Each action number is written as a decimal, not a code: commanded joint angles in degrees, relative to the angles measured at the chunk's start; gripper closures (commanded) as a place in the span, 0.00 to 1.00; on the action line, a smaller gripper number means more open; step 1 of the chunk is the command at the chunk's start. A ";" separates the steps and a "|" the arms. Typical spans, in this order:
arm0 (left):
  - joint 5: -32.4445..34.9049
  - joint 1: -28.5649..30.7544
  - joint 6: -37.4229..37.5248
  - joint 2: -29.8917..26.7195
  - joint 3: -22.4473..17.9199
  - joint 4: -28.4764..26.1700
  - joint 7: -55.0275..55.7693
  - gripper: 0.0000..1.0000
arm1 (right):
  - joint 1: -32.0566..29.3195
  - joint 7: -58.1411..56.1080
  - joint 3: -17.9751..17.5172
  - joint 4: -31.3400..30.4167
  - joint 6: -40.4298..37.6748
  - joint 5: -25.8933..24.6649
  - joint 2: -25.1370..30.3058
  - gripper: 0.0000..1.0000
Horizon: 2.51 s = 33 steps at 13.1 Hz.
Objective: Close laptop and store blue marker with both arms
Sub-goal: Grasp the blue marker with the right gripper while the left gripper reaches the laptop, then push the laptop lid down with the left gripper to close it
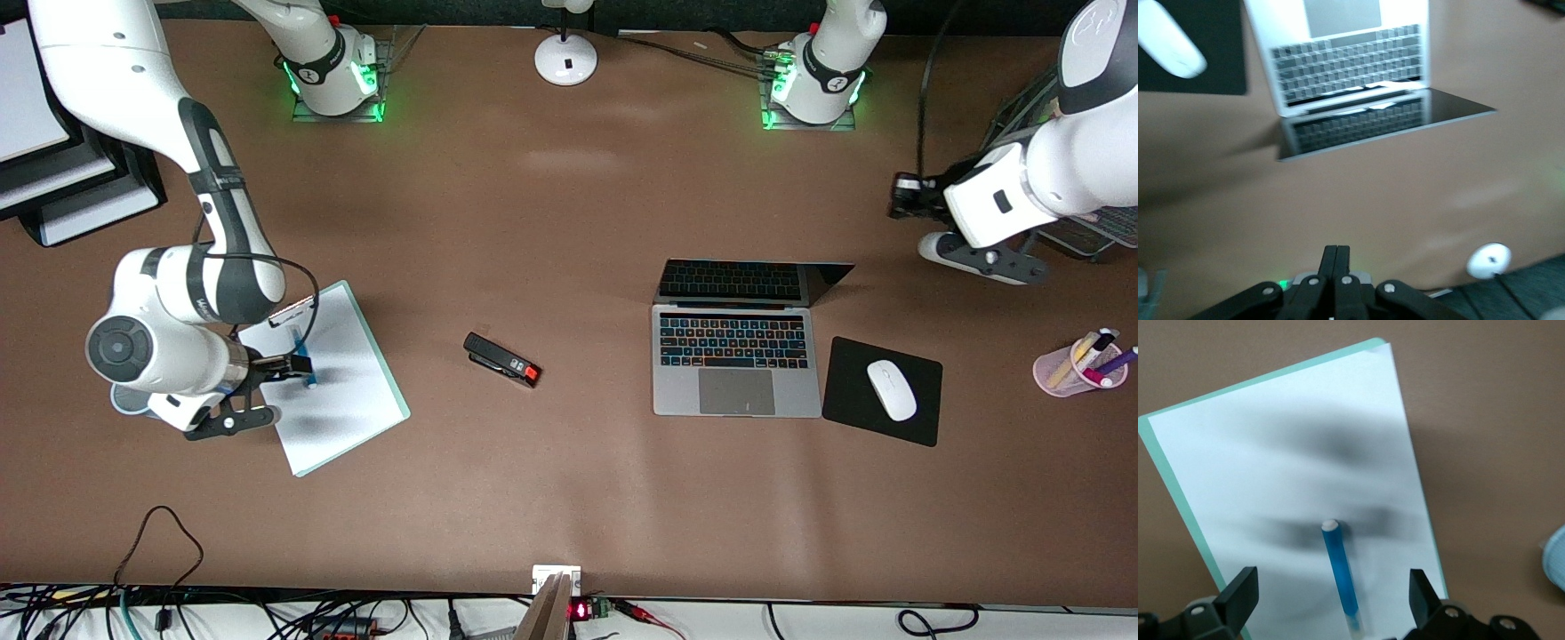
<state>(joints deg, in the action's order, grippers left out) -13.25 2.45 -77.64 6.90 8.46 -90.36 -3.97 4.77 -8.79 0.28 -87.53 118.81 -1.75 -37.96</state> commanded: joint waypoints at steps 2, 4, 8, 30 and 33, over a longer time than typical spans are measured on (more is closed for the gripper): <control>-8.97 0.45 -9.43 -6.09 3.83 -14.28 1.24 1.00 | 0.06 -4.38 -0.54 -1.15 1.33 -0.44 -1.68 0.00; -12.84 0.45 -13.93 -8.56 6.12 -20.88 0.72 1.00 | 0.06 -5.79 -0.54 -1.59 2.12 -0.44 -2.30 0.00; -14.70 0.10 -22.62 -8.83 9.73 -27.93 -4.28 1.00 | 0.06 -5.80 -0.54 -2.12 2.74 -0.53 -3.09 0.06; 4.79 0.97 -50.77 10.58 11.58 -23.13 -36.99 1.00 | -0.38 -8.96 -0.45 -1.76 6.96 -0.44 -5.73 0.57; 8.93 0.89 -50.95 13.84 11.58 -18.64 -37.08 1.00 | -0.38 -9.05 -0.45 -1.76 6.87 -0.53 -5.73 0.64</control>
<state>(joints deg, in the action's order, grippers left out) -6.96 3.04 -128.76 17.43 19.84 -113.36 -39.75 4.52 -17.37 0.09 -89.39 125.28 -1.76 -43.58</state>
